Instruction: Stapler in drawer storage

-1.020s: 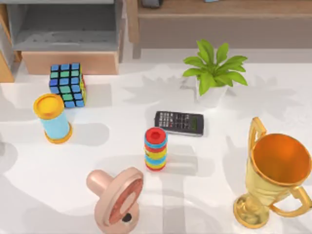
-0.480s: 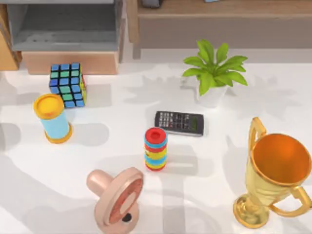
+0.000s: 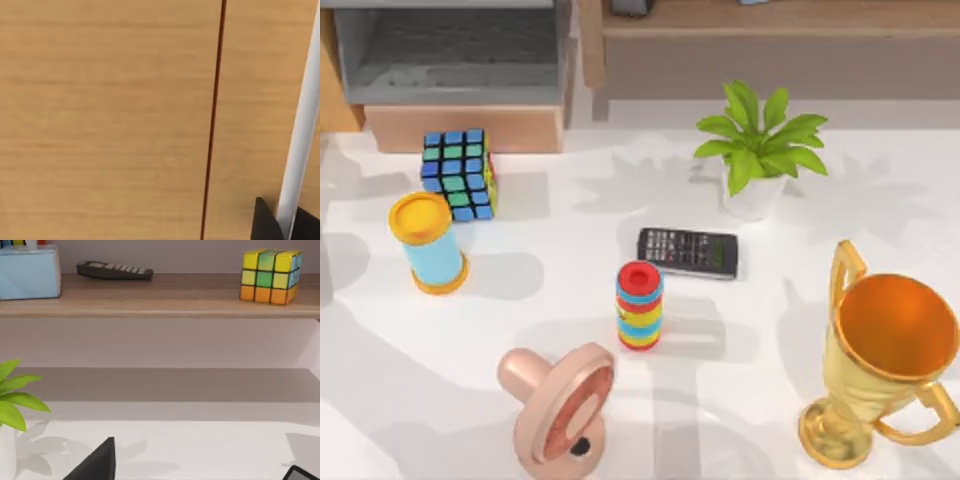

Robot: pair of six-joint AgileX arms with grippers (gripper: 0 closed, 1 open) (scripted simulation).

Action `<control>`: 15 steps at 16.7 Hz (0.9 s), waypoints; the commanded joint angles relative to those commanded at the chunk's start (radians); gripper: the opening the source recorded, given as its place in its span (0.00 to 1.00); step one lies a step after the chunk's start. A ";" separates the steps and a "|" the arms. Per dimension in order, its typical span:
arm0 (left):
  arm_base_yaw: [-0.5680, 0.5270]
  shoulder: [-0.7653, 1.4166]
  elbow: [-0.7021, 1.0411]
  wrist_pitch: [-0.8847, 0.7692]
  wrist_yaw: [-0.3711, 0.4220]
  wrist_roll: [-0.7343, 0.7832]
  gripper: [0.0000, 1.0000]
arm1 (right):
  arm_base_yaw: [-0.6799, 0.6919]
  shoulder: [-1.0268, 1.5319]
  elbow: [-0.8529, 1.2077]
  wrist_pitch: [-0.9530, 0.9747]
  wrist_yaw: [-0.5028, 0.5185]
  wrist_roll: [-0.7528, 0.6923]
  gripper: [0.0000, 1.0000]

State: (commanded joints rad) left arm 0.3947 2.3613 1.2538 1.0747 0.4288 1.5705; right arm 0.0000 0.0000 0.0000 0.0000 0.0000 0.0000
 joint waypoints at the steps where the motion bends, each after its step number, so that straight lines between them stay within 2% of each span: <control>1: 0.000 0.000 0.000 0.000 0.000 0.000 0.08 | 0.000 0.000 0.000 0.000 0.000 0.000 1.00; 13: 0.000 0.000 0.000 0.000 0.000 0.000 0.98 | 0.000 0.000 0.000 0.000 0.000 0.000 1.00; 15: 0.000 0.000 0.000 0.000 0.000 0.000 1.00 | 0.000 0.000 0.000 0.000 0.000 0.000 1.00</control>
State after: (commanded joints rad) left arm 0.3947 2.3613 1.2538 1.0747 0.4288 1.5705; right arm 0.0000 0.0000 0.0000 0.0000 0.0000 0.0000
